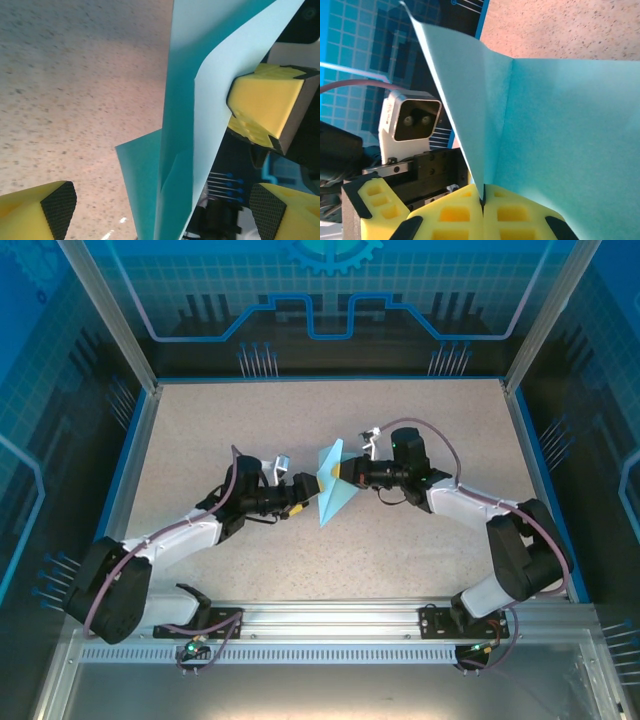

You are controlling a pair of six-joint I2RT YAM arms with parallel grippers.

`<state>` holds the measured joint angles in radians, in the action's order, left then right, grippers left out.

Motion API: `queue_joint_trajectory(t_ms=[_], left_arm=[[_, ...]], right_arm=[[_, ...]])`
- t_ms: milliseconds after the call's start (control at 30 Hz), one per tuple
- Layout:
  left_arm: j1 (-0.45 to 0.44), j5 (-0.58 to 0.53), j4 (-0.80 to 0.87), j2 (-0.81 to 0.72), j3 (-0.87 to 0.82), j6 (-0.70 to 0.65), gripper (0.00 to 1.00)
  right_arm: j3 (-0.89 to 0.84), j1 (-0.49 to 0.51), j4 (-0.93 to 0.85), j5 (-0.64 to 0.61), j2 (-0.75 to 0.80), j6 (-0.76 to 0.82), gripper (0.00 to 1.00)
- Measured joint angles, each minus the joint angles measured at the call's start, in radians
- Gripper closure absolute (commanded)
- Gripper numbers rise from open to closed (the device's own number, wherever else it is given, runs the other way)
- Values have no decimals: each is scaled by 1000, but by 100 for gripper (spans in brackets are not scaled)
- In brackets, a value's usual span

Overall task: Fold a paper plane with a square sheet of paper (pick it up from the middle)
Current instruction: Pick up the paper from the center of the table.

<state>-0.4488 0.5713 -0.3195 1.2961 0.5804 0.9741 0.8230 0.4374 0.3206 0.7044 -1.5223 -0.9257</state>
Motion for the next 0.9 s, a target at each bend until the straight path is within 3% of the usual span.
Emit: queue_joint_trajectory(t_ms=[233, 400, 667, 900], left_arm=[[0, 73, -166, 39, -50, 97, 2], [-19, 97, -277, 89, -52, 151, 4], [-24, 95, -368, 98, -53, 184, 40], [-24, 79, -415, 98, -60, 178, 57]], right_arm=[[2, 0, 24, 32, 0, -40, 100], [4, 0, 41, 39, 0, -64, 100], [10, 0, 39, 40, 0, -74, 100], [10, -3, 36, 40, 0, -74, 100]])
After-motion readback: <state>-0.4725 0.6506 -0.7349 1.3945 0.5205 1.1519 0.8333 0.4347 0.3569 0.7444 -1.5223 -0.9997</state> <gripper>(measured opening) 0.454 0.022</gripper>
